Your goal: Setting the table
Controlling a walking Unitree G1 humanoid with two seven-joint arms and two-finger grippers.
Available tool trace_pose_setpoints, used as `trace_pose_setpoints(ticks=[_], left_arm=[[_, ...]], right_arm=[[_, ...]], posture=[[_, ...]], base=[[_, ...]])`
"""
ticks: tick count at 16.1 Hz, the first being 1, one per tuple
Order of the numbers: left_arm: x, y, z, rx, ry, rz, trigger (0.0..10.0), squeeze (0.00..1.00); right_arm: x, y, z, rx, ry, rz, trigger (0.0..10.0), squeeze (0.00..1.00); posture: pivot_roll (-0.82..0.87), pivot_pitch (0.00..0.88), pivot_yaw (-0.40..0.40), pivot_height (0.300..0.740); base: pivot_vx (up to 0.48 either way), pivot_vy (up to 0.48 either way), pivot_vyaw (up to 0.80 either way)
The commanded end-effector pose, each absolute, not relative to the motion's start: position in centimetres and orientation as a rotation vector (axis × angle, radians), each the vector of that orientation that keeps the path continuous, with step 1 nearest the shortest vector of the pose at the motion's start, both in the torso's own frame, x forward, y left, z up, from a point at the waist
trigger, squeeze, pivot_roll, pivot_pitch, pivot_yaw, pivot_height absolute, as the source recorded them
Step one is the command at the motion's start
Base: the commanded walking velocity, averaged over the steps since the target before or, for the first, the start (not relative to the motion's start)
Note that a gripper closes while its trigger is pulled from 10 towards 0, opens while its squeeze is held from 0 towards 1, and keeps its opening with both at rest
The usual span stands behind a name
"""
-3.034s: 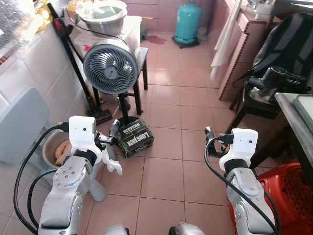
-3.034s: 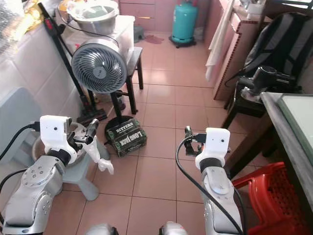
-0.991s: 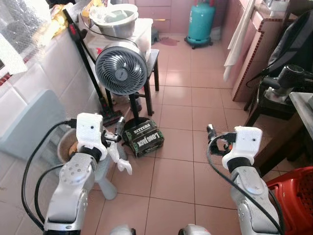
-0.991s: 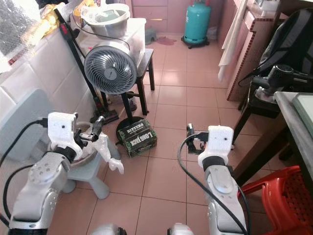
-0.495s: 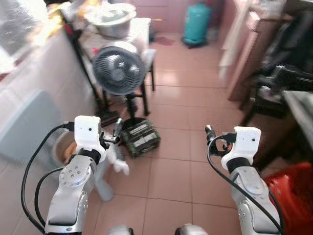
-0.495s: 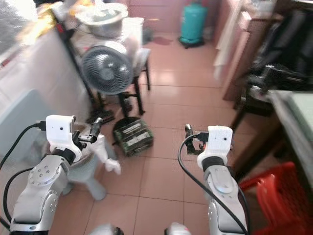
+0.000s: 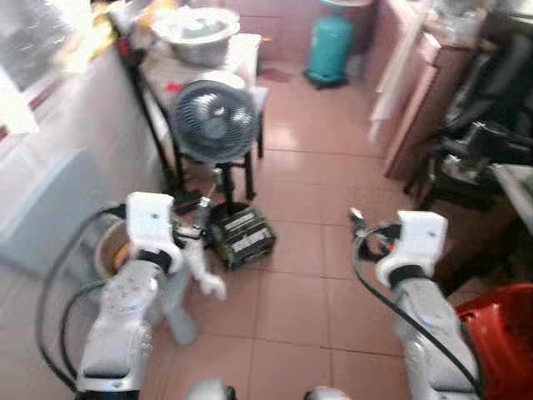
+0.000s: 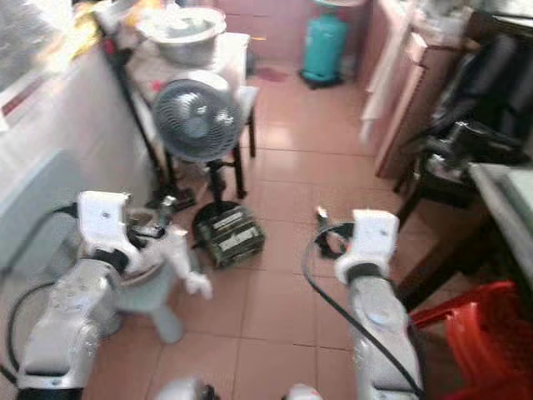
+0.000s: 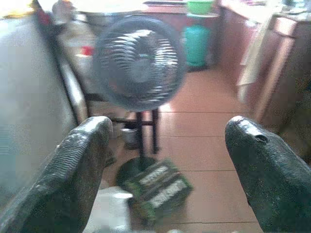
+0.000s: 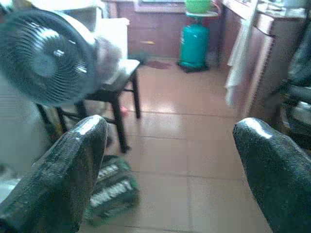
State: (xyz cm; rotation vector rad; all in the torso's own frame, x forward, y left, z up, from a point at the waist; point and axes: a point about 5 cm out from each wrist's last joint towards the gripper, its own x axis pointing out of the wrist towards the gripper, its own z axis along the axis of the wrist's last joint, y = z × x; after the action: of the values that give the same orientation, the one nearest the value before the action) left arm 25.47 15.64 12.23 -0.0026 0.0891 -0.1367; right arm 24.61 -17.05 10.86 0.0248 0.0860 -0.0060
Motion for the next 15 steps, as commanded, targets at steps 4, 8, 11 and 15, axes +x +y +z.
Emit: trace_pose_setpoints(ticks=[4, 8, 11, 15], left_arm=[[25.55, 15.39, 12.21, 0.002, 0.091, -0.147, 10.0, 0.0], [25.58, 15.4, 12.18, 0.005, 0.09, -0.151, 10.0, 0.0], [25.44, 15.15, 12.24, -0.01, 0.078, -0.156, 10.0, 0.0], [25.09, 15.28, 12.17, -0.023, 0.07, -0.14, 10.0, 0.0]], right_arm=[[24.41, -17.97, 10.41, -0.014, 0.118, -0.059, 10.0, 0.0], [24.54, -17.69, 10.21, -0.028, 0.113, -0.067, 10.0, 0.0], [24.34, -17.85, 10.15, -0.043, 0.127, -0.085, 10.0, 0.0], [24.55, -18.09, 9.93, -0.002, 0.14, -0.097, 10.0, 0.0]], posture=[[-0.01, 0.003, 0.035, 0.74], [-0.01, 0.004, 0.036, 0.74], [0.0, 0.003, 0.032, 0.74], [0.01, 0.0, 0.024, 0.74]], base=[[0.0, 0.458, 0.0], [0.0, 0.461, 0.0], [0.0, 0.256, 0.0], [0.0, 0.0, -0.39]])
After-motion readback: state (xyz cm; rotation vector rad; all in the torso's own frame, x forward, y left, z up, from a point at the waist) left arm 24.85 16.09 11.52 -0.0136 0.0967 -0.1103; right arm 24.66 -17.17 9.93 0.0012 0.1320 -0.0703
